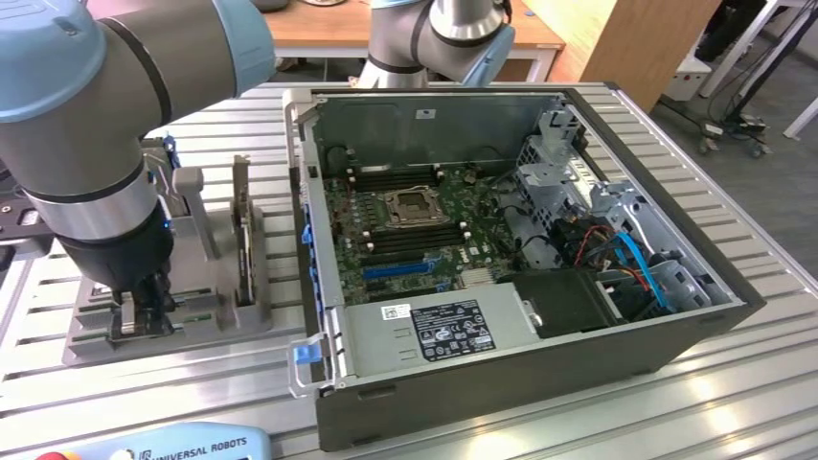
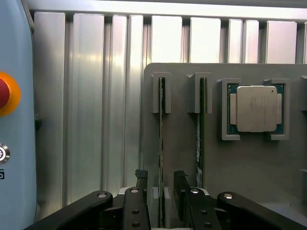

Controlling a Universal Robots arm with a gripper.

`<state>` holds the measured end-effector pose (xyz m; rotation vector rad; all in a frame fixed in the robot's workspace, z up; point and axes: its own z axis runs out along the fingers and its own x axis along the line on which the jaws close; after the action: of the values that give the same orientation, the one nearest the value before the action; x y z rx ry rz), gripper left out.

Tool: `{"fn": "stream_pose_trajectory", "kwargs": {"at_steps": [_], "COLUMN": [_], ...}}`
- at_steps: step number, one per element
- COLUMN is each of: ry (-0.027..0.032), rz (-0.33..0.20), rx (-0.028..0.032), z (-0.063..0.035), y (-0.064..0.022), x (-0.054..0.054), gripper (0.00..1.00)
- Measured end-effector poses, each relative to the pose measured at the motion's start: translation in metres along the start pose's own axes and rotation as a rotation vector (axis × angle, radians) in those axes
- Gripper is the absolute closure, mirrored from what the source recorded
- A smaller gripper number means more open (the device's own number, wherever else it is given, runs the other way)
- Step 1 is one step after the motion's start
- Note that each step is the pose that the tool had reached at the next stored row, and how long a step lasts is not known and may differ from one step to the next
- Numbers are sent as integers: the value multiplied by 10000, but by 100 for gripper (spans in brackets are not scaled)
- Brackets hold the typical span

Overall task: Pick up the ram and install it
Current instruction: 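Pick up the ram and move it above insertion slot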

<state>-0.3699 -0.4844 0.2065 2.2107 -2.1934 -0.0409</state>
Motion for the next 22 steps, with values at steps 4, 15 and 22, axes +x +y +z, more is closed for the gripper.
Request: {"fn": "stream_pose_trajectory", "kwargs": {"at_steps": [4, 15, 22], "ry": [-1, 0, 0], "rz": [0, 0, 0], "rx": [0, -2, -1], "z": [13, 57, 58], "y": [-1, -3, -3], "x": [0, 1, 0], "gripper": [64, 64, 64]}}
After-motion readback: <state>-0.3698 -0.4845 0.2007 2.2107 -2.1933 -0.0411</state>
